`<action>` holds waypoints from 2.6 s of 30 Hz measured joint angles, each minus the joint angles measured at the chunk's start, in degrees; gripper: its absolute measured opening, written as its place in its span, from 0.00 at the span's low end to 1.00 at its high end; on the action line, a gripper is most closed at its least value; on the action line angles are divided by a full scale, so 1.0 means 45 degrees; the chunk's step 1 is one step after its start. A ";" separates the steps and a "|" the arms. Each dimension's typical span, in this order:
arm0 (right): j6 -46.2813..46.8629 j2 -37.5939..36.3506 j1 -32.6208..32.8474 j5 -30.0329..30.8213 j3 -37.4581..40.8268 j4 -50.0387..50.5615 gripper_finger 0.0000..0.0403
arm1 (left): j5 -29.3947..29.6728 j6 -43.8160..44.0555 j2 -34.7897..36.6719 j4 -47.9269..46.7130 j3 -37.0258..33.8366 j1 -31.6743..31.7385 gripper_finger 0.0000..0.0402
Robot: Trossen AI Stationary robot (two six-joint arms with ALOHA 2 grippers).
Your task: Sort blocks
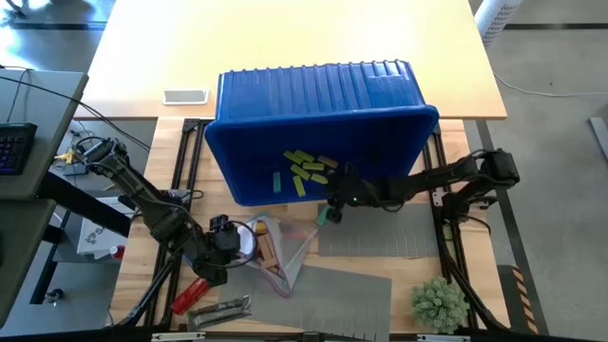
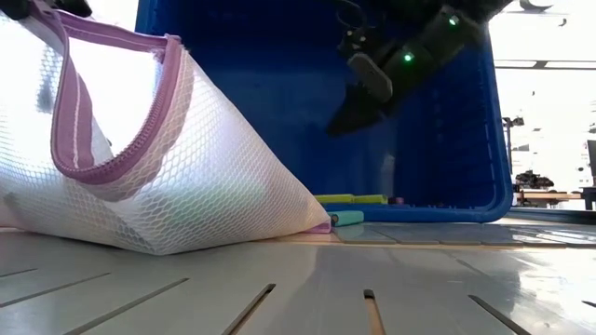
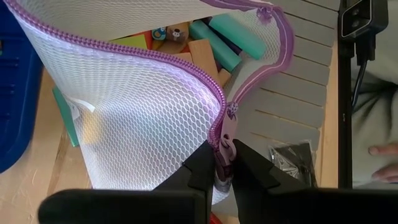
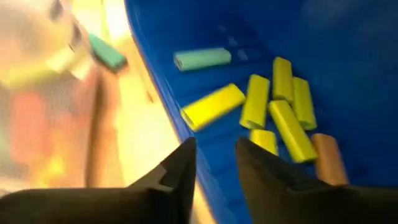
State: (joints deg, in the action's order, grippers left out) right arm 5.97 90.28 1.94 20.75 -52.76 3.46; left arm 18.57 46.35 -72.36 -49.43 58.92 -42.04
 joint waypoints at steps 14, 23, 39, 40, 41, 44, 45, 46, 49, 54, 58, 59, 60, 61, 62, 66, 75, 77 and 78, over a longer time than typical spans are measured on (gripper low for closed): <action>0.1145 -0.0563 -0.0373 0.1072 0.5598 -0.6958 0.40 | 0.0005 0.0000 0.0000 0.0001 0.0000 0.0000 0.06; 0.0958 0.0394 -0.2659 -0.0512 0.4990 -0.6126 0.44 | 0.0005 -0.0005 0.0000 0.0006 0.0000 0.0000 0.06; 0.1010 0.1002 -0.3470 -0.1762 0.4388 -0.4846 0.69 | 0.0010 -0.0001 0.0005 0.0031 0.0000 0.0004 0.06; 0.1001 0.1128 -0.3493 -0.2057 0.4375 -0.4922 0.68 | 0.0015 -0.0001 0.0005 0.0035 0.0000 0.0005 0.06; 0.0997 0.1241 -0.3487 -0.2163 0.4369 -0.4931 0.67 | 0.0013 -0.0001 0.0005 0.0034 0.0000 0.0005 0.06; 0.1000 0.1405 -0.3405 -0.2294 0.4345 -0.4994 0.65 | 0.0009 -0.0004 0.0005 0.0039 0.0000 0.0000 0.06; 0.0995 0.1414 -0.3402 -0.2340 0.4345 -0.4985 0.64 | 0.0005 -0.0005 0.0005 0.0039 0.0000 0.0000 0.06; 0.0982 0.1414 -0.3402 -0.2392 0.4345 -0.4983 0.63 | 0.0009 -0.0005 0.0005 0.0039 0.0000 0.0004 0.06; 0.0796 0.1428 -0.3402 -0.2443 0.4349 -0.5130 0.59 | 0.0010 0.0000 0.0005 0.0039 0.0000 0.0005 0.06; 0.0623 0.1448 -0.3388 -0.2507 0.4369 -0.5296 0.45 | 0.0010 0.0000 0.0005 0.0039 0.0000 0.0005 0.06; 0.0617 0.1452 -0.3380 -0.2545 0.4374 -0.5265 0.31 | 0.0007 0.0000 0.0005 0.0042 0.0000 0.0000 0.06; 0.0608 0.1452 -0.3383 -0.2545 0.4374 -0.5268 0.28 | 0.0010 -0.0003 0.0005 0.0039 0.0000 0.0005 0.06; 0.0567 0.1452 -0.3383 -0.2541 0.4378 -0.5277 0.25 | 0.0010 0.0000 0.0005 0.0043 0.0000 0.0005 0.06; 0.0561 0.1452 -0.3383 -0.2532 0.4383 -0.5310 0.23 | 0.0010 0.0000 0.0005 0.0039 0.0000 0.0005 0.06; 0.0559 0.1424 -0.3388 -0.2517 0.4383 -0.5341 0.22 | 0.0010 -0.0002 0.0005 0.0044 0.0000 0.0005 0.06; -0.0156 0.0671 -0.3287 -0.2066 0.4439 -0.4768 0.22 | 0.0007 -0.0002 0.0005 0.0044 0.0000 0.0005 0.06; 0.0392 -0.3082 -0.1490 -0.1968 0.3399 -0.2958 0.22 | 0.0015 0.0000 0.0005 0.0044 0.0000 0.0005 0.06; 0.0588 -0.3442 -0.0511 -0.2528 0.3032 -0.3718 0.22 | 0.0005 0.0000 0.0000 0.0044 0.0000 0.0001 0.06; 0.0623 -0.3492 0.0045 -0.2578 0.2876 -0.4040 0.22 | 0.0008 -0.0003 0.0000 0.0047 0.0000 0.0000 0.06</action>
State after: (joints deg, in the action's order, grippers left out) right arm 8.78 74.57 2.15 9.15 -39.82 -14.72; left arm 18.60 46.33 -72.36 -49.22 58.92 -42.04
